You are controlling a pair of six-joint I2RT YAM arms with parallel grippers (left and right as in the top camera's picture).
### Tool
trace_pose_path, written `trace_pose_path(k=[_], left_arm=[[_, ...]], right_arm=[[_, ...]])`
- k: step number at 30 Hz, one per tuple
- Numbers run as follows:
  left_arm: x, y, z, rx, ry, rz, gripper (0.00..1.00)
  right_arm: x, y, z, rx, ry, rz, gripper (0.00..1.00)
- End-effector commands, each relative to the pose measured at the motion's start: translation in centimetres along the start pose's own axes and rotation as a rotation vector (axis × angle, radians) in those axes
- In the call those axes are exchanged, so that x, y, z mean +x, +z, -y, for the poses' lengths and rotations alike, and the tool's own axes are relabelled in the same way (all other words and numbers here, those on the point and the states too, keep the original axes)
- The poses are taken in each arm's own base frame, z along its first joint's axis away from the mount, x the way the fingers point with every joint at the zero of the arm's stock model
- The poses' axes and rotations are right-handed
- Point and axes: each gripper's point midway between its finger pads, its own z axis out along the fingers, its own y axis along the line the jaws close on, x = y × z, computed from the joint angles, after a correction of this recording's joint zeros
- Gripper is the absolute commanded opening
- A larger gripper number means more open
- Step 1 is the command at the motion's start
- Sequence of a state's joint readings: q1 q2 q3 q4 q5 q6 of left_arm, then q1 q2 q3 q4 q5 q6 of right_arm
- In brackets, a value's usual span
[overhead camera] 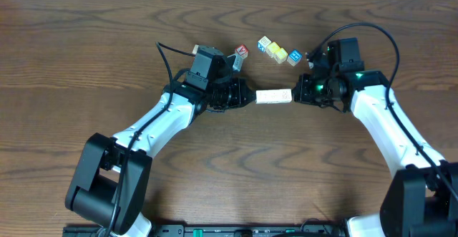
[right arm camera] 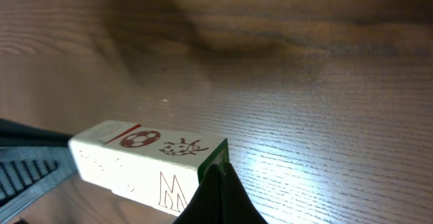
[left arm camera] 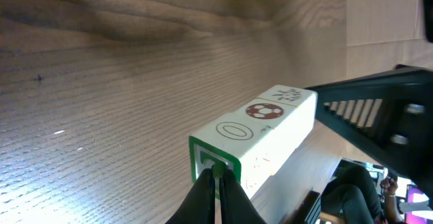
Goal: Lift 3 blocks
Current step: 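Lift the squeezed block row off the table with both grippers, then hold the three-block row raised between both grippers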
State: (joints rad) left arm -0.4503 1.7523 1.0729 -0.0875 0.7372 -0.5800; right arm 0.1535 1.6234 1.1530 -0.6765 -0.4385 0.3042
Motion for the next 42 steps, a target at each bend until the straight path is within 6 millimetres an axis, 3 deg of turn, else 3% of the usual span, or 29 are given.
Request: trace_pose_path(k=[1, 17, 42], left_arm=[[1.5, 0.4, 3.3, 0.117, 0.034, -0.073, 0.07], [1.2, -1.2, 5.4, 0.153, 0.066, -0.045, 0.07], [1.3, -1.3, 5.4, 0.152, 0.063, -0.048, 0.07]], right_arm=[[1.6, -1.8, -7.7, -0.286, -0.080, -0.057, 0.01], [1.9, -1.9, -7.6, -0.282, -0.072, -0.069, 0.01], [2.0, -1.3, -6.8, -0.204, -0.055, -0.061, 0.01]])
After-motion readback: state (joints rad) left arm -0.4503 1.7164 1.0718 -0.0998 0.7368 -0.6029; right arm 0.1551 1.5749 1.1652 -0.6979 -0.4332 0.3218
